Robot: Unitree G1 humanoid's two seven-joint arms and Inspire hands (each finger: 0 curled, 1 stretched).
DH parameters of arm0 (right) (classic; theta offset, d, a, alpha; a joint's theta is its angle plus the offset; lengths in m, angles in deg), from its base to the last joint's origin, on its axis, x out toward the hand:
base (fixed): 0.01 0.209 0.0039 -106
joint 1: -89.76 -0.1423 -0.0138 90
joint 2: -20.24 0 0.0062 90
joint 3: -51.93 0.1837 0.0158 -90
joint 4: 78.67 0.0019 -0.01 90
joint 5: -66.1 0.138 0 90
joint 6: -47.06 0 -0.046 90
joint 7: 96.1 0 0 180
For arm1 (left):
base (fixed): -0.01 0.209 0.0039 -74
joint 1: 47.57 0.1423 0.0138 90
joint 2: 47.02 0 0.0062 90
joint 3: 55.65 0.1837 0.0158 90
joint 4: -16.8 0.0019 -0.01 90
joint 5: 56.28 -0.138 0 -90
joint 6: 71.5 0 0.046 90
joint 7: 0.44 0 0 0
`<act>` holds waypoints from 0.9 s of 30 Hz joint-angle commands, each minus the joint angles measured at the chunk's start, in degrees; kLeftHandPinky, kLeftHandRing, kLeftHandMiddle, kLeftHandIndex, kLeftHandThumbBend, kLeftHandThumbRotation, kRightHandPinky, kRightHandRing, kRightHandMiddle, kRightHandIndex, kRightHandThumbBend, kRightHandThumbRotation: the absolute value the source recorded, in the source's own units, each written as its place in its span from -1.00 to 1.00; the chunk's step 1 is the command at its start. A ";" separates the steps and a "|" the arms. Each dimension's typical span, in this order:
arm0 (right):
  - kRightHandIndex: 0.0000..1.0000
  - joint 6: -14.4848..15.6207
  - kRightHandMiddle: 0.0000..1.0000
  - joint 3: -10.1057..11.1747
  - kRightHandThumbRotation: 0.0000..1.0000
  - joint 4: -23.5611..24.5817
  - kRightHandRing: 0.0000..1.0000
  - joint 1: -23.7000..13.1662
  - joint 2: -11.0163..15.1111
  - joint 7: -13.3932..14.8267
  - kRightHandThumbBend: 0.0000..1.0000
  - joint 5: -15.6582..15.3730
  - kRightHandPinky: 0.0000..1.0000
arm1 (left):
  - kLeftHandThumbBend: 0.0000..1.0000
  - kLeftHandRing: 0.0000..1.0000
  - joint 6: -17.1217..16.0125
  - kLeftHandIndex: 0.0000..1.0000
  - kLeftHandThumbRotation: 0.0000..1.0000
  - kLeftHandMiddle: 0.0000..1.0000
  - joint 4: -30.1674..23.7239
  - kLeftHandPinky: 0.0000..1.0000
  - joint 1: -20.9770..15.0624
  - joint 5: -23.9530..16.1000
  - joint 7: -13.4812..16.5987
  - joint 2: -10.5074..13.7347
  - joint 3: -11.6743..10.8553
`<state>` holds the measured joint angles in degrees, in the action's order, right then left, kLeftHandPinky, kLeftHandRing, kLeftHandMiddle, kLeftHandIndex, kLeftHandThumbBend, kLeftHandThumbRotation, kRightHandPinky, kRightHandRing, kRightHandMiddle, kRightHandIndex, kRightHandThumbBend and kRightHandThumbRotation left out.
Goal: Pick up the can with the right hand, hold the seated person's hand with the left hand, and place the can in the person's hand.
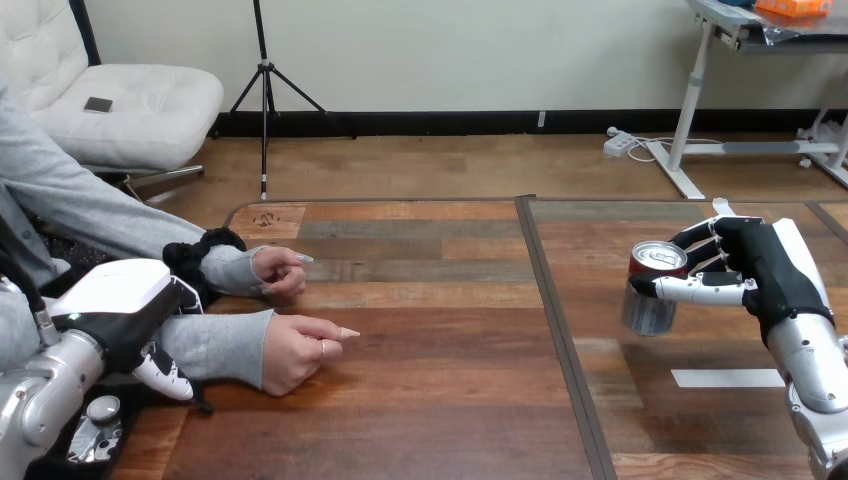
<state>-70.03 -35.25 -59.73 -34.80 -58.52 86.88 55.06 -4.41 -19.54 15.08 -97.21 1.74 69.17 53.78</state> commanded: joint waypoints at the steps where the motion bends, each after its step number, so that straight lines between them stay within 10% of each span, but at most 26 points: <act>1: -0.10 -2.60 -0.16 1.42 -1.00 3.47 -0.25 -3.41 0.79 0.60 0.56 1.73 -0.31 | 0.77 -0.15 -0.63 -0.01 -1.00 -0.02 0.83 -0.29 -1.96 0.33 1.07 -0.75 0.65; 27: -0.09 -1.77 -0.17 1.23 -1.00 3.24 -0.25 -3.50 0.65 1.01 0.56 1.43 -0.33 | 0.79 -0.33 -4.12 -0.18 -1.00 -0.20 1.84 -0.46 -1.44 1.61 5.29 -1.66 0.14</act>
<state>-70.14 -35.16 -59.73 -34.80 -58.52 86.95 55.10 -7.24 -17.65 15.10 -97.04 6.23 68.59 54.09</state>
